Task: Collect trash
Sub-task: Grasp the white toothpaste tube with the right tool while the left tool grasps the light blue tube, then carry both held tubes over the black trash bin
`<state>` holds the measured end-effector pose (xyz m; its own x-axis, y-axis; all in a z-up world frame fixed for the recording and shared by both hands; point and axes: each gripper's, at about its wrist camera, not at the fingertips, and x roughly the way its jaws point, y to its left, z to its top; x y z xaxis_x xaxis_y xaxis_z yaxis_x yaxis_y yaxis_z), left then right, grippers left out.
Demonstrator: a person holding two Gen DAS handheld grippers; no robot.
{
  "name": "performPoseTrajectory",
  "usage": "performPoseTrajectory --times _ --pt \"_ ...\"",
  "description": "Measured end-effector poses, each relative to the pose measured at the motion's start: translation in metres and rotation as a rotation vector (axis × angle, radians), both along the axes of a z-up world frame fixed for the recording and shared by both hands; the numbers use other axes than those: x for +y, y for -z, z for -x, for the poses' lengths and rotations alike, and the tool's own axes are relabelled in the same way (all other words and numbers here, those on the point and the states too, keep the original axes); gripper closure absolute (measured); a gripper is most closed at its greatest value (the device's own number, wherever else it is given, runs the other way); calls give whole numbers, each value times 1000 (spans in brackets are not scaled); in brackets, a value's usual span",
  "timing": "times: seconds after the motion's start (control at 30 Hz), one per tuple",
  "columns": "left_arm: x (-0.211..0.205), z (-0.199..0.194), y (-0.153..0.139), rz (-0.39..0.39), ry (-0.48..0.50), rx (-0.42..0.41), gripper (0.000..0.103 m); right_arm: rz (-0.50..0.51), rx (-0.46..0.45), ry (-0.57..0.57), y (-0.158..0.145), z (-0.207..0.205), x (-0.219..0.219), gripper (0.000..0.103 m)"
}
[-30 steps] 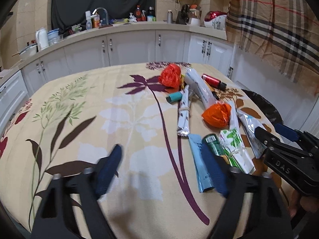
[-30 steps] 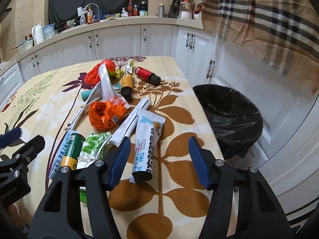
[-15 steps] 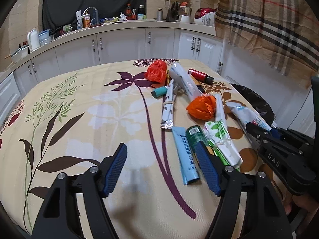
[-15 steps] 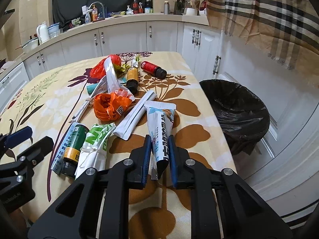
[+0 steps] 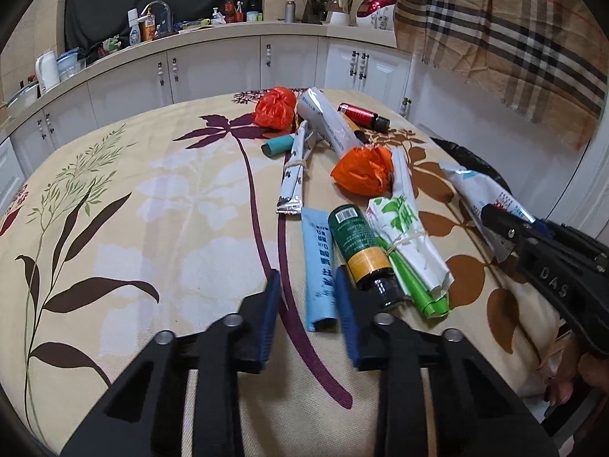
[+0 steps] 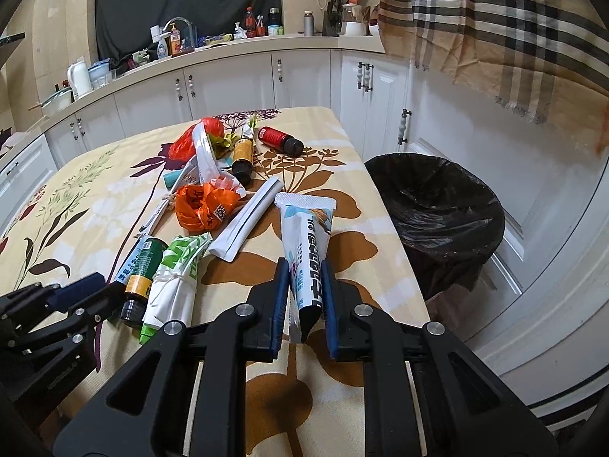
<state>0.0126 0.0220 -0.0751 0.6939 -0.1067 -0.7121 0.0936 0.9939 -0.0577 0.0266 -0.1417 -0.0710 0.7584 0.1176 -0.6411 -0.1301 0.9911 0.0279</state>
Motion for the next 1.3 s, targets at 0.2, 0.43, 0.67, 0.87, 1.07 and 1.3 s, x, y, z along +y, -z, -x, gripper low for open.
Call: performPoseTrajectory --times 0.2,0.43,0.67,0.87,1.07,1.3 --pt "-1 2 1 -14 14 -15 89 -4 -2 -1 0 1 -1 86" --pt "5 7 -6 10 13 -27 92 -2 -13 -2 -4 3 0 87" --pt "13 15 -19 31 -7 -56 92 0 -49 -2 -14 9 1 87" --pt "11 8 -39 39 -18 -117 92 8 -93 19 -27 8 -6 87" --pt "-12 -15 -57 54 28 -169 92 30 -124 72 -37 -7 -26 87" --pt "-54 -54 -79 68 92 -237 92 54 -167 142 -48 -32 -54 87"
